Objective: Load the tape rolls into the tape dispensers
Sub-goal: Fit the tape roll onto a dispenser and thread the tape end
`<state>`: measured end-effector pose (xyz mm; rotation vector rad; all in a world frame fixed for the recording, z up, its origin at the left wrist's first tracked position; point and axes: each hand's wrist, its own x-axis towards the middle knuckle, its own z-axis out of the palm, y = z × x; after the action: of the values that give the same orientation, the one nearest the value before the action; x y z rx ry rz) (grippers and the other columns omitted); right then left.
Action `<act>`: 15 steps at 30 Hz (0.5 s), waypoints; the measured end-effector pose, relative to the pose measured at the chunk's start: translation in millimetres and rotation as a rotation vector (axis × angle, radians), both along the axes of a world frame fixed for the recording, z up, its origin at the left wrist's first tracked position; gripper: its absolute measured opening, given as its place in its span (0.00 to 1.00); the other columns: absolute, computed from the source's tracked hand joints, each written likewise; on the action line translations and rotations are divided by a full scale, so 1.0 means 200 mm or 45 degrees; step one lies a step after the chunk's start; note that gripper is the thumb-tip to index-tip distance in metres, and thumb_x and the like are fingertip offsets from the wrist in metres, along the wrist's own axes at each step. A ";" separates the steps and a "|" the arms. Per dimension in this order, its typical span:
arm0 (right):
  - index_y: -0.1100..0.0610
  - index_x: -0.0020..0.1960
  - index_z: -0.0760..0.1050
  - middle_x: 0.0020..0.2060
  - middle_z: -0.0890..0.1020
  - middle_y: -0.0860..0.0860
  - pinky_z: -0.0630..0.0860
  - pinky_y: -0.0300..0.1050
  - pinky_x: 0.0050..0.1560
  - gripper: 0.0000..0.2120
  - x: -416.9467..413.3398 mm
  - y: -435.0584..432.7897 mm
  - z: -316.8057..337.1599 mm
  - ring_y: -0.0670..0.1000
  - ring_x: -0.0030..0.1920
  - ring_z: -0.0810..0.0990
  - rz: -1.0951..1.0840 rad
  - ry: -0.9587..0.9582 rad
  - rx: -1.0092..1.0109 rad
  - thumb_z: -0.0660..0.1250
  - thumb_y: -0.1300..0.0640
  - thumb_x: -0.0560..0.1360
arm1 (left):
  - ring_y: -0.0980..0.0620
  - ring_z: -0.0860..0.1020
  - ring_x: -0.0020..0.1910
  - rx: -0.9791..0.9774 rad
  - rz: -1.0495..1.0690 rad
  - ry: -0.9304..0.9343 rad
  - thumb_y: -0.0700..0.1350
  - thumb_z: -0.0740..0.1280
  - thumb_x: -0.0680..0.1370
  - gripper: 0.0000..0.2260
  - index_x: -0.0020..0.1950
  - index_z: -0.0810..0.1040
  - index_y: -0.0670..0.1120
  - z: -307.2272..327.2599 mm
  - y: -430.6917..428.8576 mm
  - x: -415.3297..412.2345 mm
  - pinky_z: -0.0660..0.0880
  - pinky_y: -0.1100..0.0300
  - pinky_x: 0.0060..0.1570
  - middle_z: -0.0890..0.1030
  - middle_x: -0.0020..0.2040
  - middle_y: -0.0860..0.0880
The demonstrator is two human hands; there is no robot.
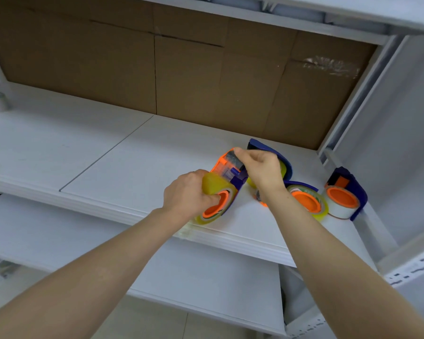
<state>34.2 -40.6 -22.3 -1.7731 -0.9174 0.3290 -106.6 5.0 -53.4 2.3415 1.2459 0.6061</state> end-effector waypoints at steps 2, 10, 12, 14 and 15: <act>0.52 0.33 0.77 0.43 0.84 0.60 0.78 0.58 0.51 0.14 -0.02 -0.02 -0.03 0.61 0.48 0.81 -0.017 0.135 0.061 0.65 0.51 0.76 | 0.47 0.78 0.51 0.015 -0.004 -0.005 0.57 0.71 0.70 0.21 0.61 0.74 0.53 0.00 0.00 0.01 0.69 0.59 0.40 0.81 0.52 0.50; 0.53 0.56 0.74 0.54 0.78 0.49 0.72 0.42 0.48 0.14 0.07 -0.07 0.00 0.51 0.56 0.77 0.091 0.613 -0.115 0.65 0.47 0.75 | 0.47 0.78 0.41 -0.439 0.075 -0.358 0.51 0.75 0.67 0.09 0.40 0.80 0.49 0.03 0.08 0.01 0.75 0.56 0.43 0.80 0.38 0.49; 0.51 0.67 0.67 0.59 0.74 0.49 0.72 0.45 0.53 0.26 0.09 -0.12 -0.06 0.52 0.61 0.74 0.158 0.532 -0.303 0.68 0.47 0.72 | 0.47 0.78 0.39 -0.764 0.151 -0.716 0.47 0.75 0.68 0.08 0.38 0.80 0.45 0.08 0.08 0.03 0.75 0.56 0.42 0.80 0.39 0.45; 0.50 0.70 0.64 0.60 0.76 0.51 0.77 0.48 0.53 0.30 0.10 -0.15 -0.08 0.54 0.58 0.77 0.221 0.499 -0.361 0.70 0.47 0.71 | 0.49 0.79 0.39 -1.023 0.151 -0.920 0.46 0.74 0.70 0.11 0.45 0.79 0.41 0.13 0.08 0.07 0.76 0.58 0.40 0.81 0.44 0.43; 0.52 0.68 0.67 0.57 0.79 0.53 0.80 0.50 0.51 0.28 0.10 -0.15 -0.07 0.54 0.54 0.80 0.218 0.535 -0.314 0.70 0.48 0.71 | 0.51 0.80 0.39 -1.090 0.129 -0.956 0.47 0.74 0.70 0.14 0.50 0.78 0.40 0.16 0.07 0.10 0.77 0.60 0.37 0.81 0.47 0.43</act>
<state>54.7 -71.4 -37.2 -1.7528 -0.7470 0.9217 -86.9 19.1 -21.6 1.1842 0.9733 0.7022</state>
